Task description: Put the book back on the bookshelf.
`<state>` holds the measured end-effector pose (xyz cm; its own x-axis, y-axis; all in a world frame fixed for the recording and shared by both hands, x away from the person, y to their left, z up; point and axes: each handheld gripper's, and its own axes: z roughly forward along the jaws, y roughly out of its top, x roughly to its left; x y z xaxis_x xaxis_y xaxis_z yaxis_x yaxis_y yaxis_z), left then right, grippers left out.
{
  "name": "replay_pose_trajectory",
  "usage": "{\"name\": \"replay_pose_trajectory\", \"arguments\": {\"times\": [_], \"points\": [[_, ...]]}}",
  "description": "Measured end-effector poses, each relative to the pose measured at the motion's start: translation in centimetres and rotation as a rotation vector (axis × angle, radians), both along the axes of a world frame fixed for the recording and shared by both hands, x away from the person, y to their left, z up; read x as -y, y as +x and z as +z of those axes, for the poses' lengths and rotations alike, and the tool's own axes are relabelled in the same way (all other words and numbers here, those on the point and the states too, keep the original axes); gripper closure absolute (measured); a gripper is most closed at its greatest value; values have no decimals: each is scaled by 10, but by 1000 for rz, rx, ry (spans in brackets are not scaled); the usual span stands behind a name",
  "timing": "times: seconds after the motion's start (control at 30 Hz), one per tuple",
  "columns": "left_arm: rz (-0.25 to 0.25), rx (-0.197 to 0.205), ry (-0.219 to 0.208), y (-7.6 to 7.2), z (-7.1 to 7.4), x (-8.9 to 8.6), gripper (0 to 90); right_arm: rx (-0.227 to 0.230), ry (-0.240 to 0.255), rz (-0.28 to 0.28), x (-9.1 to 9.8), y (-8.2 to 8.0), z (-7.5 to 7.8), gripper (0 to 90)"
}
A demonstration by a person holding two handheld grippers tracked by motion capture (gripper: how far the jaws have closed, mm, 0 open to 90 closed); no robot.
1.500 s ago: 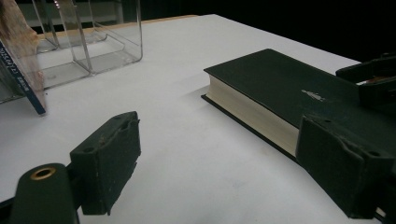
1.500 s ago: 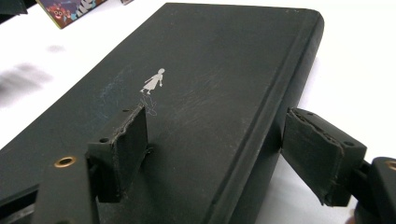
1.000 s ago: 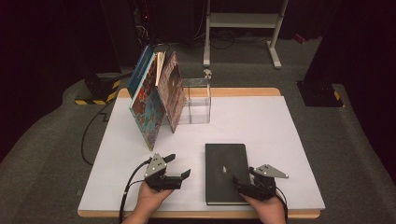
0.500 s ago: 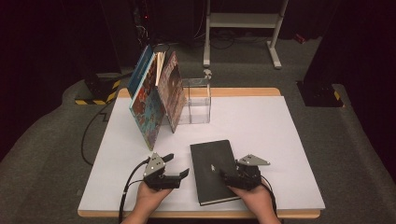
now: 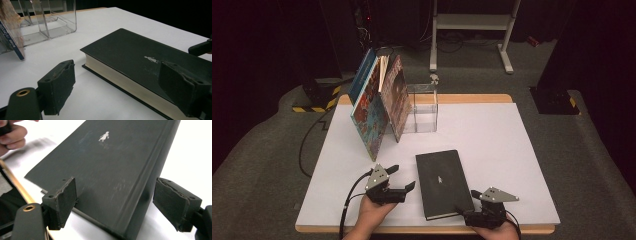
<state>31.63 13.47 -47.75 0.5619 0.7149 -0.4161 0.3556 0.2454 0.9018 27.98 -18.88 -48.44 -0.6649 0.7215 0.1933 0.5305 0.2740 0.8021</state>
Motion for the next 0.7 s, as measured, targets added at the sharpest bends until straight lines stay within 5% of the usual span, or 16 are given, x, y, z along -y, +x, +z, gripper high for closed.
{"name": "replay_pose_trajectory", "arguments": {"times": [0.17,0.7], "points": [[12,-3,-20,1,0,-2,142,6,-42,31,0,-10,-5,176],[-1,-15,-28,1,1,0,146,30,-46,14,-15,-2,-3,156]]}}
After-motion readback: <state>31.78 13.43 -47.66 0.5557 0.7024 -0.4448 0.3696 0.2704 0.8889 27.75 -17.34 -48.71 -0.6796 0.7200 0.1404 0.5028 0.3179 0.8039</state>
